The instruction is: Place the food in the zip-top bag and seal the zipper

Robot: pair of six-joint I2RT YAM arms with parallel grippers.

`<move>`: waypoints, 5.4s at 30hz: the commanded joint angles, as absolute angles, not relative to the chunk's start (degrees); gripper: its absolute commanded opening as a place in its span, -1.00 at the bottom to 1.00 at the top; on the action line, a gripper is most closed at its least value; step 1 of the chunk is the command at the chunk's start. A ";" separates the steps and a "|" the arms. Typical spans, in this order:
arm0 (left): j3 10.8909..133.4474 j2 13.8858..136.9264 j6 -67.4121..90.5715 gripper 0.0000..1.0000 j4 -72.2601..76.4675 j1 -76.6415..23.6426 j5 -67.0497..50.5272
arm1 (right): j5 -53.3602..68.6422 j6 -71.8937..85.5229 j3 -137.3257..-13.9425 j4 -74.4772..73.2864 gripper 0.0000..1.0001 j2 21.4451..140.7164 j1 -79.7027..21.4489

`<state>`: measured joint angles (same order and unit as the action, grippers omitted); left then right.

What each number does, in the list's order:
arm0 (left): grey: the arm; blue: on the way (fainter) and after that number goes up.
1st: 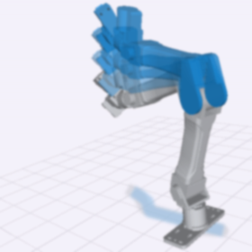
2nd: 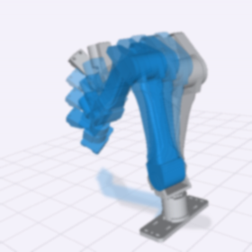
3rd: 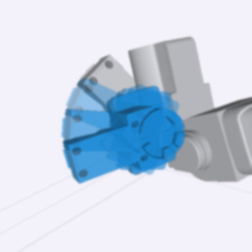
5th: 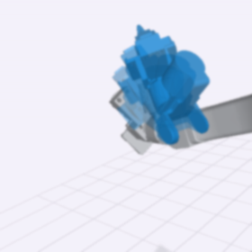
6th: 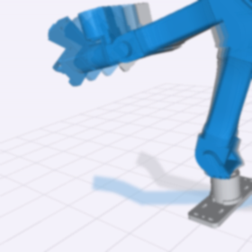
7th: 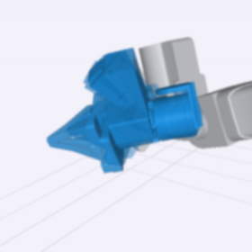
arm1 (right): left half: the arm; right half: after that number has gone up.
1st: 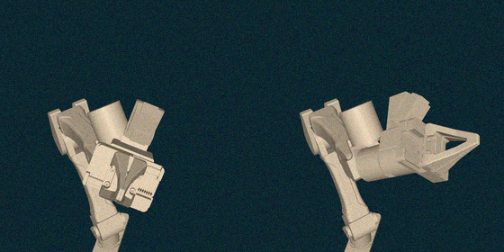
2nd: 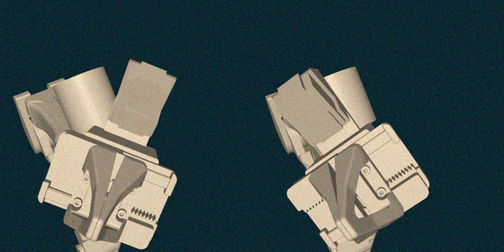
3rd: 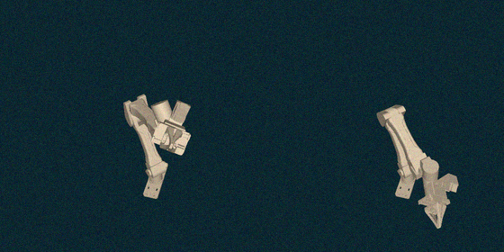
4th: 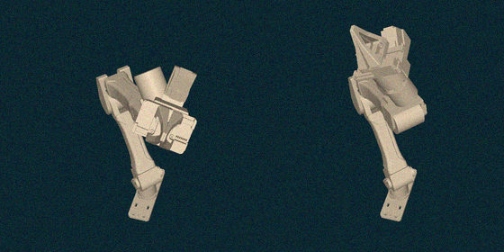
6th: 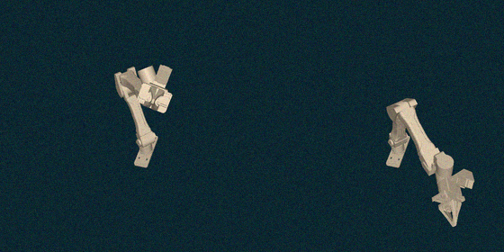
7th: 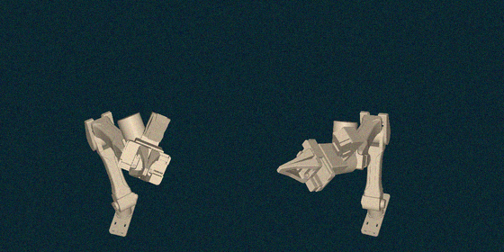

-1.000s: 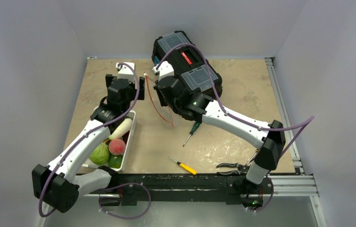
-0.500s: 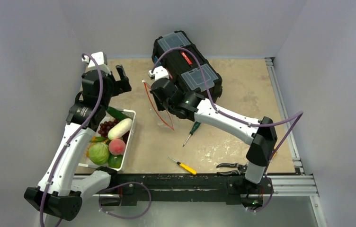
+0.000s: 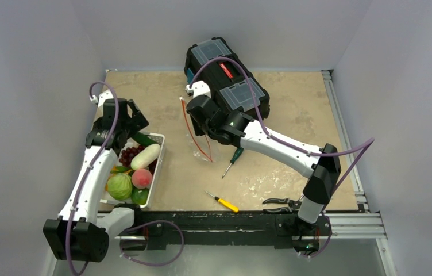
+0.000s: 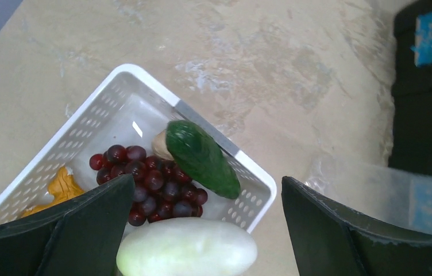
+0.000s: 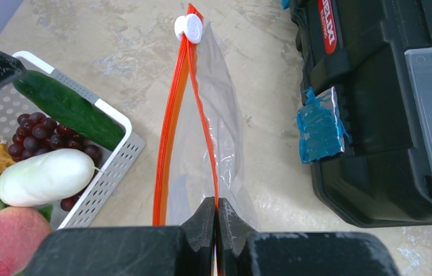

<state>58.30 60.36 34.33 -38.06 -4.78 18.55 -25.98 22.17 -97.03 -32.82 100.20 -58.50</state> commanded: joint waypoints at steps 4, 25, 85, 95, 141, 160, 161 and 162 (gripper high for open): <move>56.75 65.67 47.46 0.95 -37.24 5.91 11.17 | -27.38 23.65 -94.17 -31.09 -1.00 95.93 -58.80; 55.37 74.90 50.56 -0.74 -33.95 13.80 -3.66 | -25.96 22.85 -96.41 -30.50 -1.00 98.48 -58.79; 58.94 60.44 28.83 -1.00 -10.84 -4.99 -50.04 | -12.08 13.88 -90.19 -22.37 -1.00 90.47 -56.32; 77.14 71.32 21.44 -1.00 -34.65 -12.23 -45.64 | -10.36 17.57 -91.52 -21.28 -1.00 93.04 -56.25; 64.42 58.74 14.13 0.56 -31.25 -15.56 -23.71 | -9.08 20.38 -88.58 -19.34 -1.00 92.54 -56.25; 60.52 46.63 20.31 0.57 -31.92 -11.33 10.51 | -10.07 20.86 -90.43 -21.52 -1.00 92.14 -56.26; 60.52 46.50 21.04 0.60 -32.40 -10.47 11.67 | -10.04 20.79 -90.36 -21.53 -1.00 91.98 -56.30; 60.69 46.63 21.80 0.66 -32.94 -9.80 12.71 | -10.14 20.70 -90.34 -21.58 -1.00 91.90 -56.26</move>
<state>60.84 48.42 17.93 -33.89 -12.64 2.39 -9.45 20.38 -88.36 -21.98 93.36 -55.99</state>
